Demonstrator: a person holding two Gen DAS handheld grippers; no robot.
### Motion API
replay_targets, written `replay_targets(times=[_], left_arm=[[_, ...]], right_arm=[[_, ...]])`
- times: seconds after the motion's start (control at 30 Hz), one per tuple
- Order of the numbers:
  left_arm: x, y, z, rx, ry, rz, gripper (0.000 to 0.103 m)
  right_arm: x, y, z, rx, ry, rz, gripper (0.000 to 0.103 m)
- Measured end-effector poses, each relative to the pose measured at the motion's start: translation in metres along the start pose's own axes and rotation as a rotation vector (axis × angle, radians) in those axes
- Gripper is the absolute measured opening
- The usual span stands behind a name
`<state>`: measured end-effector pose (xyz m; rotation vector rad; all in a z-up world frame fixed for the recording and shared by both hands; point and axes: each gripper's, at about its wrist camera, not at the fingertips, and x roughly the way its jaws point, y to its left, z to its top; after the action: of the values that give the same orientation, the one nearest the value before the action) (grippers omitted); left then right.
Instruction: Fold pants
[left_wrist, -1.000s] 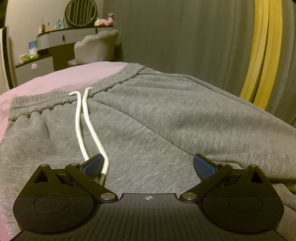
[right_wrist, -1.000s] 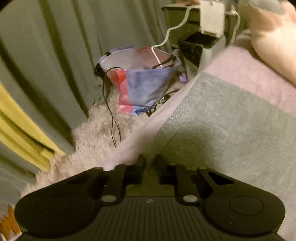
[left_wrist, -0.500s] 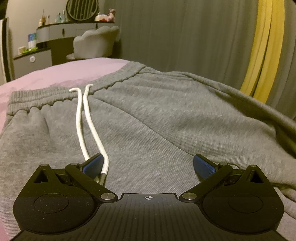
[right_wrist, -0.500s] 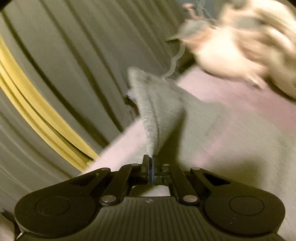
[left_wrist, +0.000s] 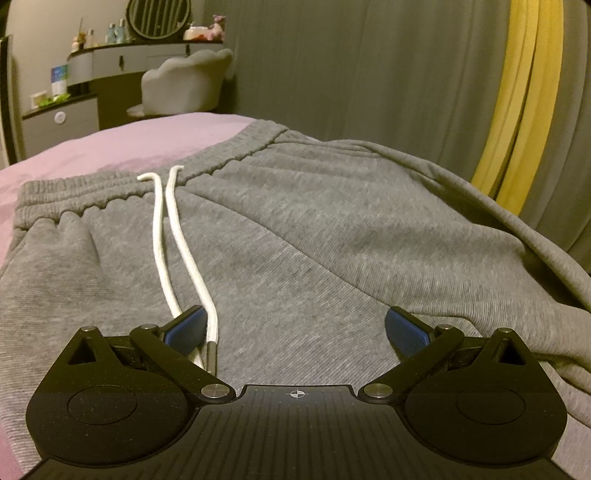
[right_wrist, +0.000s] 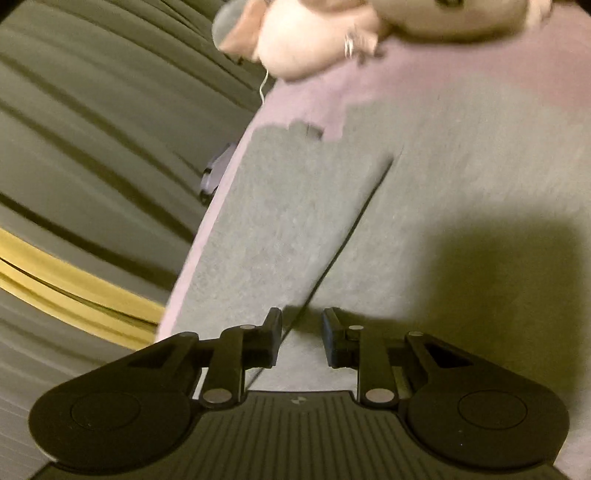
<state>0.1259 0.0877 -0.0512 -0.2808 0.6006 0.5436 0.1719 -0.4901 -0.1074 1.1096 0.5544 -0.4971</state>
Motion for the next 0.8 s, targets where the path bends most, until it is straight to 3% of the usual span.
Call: replay_targets(times=[0.13, 0.23, 0.3, 0.43, 0.57, 0.7, 0.8], left_arm=[[0.000, 0.000, 0.000, 0.000, 0.002, 0.000, 0.103], [0.001, 0.000, 0.001, 0.002, 0.007, 0.002, 0.103], [0.001, 0.001, 0.004, 0.005, 0.020, -0.002, 0.103], [-0.005, 0.003, 0.020, 0.003, 0.036, -0.031, 0.103], [-0.024, -0.001, 0.051, -0.086, -0.069, -0.093, 0.103], [0.002, -0.033, 0.099, -0.081, -0.033, -0.203, 0.103], [0.043, -0.061, 0.138, -0.082, 0.036, -0.259, 0.103]], right_arm=[[0.011, 0.004, 0.002, 0.027, -0.018, 0.040, 0.024], [0.013, -0.003, -0.003, 0.137, -0.041, 0.067, 0.023], [0.013, -0.002, -0.008, 0.113, -0.060, 0.060, 0.008], [0.018, -0.004, -0.010, 0.058, -0.065, 0.060, 0.005], [0.024, -0.004, -0.010, 0.011, -0.080, 0.056, 0.004], [0.021, 0.001, -0.017, -0.038, -0.097, 0.041, 0.004], [0.026, -0.002, -0.013, -0.031, -0.098, 0.055, 0.004]])
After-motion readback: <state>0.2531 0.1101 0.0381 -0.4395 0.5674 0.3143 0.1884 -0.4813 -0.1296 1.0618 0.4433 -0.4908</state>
